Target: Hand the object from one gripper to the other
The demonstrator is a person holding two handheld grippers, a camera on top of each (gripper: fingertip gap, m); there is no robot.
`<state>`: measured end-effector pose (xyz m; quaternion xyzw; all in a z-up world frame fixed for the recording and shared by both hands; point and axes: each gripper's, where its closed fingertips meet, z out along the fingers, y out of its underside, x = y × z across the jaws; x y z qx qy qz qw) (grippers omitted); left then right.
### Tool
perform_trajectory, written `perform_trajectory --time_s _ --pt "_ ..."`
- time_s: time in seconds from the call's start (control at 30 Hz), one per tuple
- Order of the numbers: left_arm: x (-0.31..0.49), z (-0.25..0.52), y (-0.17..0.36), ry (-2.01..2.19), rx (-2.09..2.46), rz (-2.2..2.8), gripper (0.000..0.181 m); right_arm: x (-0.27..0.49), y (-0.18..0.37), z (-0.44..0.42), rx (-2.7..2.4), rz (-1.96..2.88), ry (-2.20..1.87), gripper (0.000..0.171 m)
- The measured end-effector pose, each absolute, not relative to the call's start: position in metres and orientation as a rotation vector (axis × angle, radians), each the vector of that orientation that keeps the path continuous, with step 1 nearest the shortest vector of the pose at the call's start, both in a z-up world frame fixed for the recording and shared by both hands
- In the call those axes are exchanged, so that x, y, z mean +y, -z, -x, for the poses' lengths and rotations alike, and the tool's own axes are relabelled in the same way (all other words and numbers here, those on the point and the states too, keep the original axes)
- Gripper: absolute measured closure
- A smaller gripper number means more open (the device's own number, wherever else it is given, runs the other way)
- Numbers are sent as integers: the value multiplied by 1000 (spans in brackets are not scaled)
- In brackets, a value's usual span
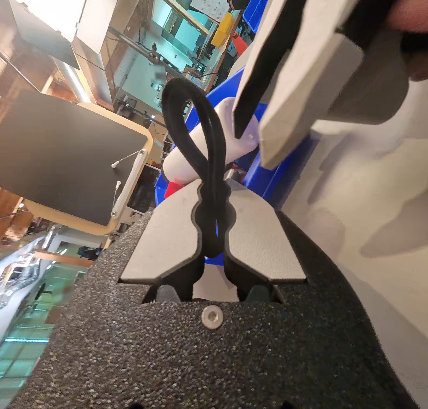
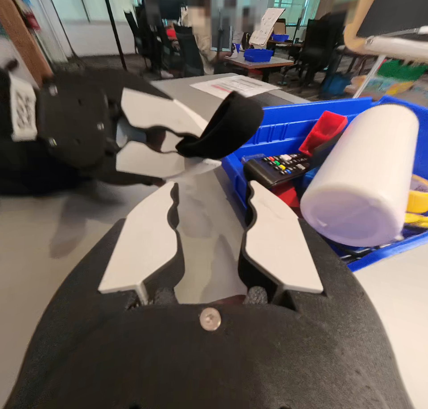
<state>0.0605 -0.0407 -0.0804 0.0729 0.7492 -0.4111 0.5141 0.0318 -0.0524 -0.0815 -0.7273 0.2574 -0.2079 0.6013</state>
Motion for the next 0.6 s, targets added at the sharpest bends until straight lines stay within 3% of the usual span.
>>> perform_trajectory --time_s 0.23,0.6 --pt "-45 -58 82 935 1742 -247 165 -38 80 -34 641 1622 394 115" --pt "-54 -48 81 901 1684 -333 159 -35 72 -38 634 1500 359 145"
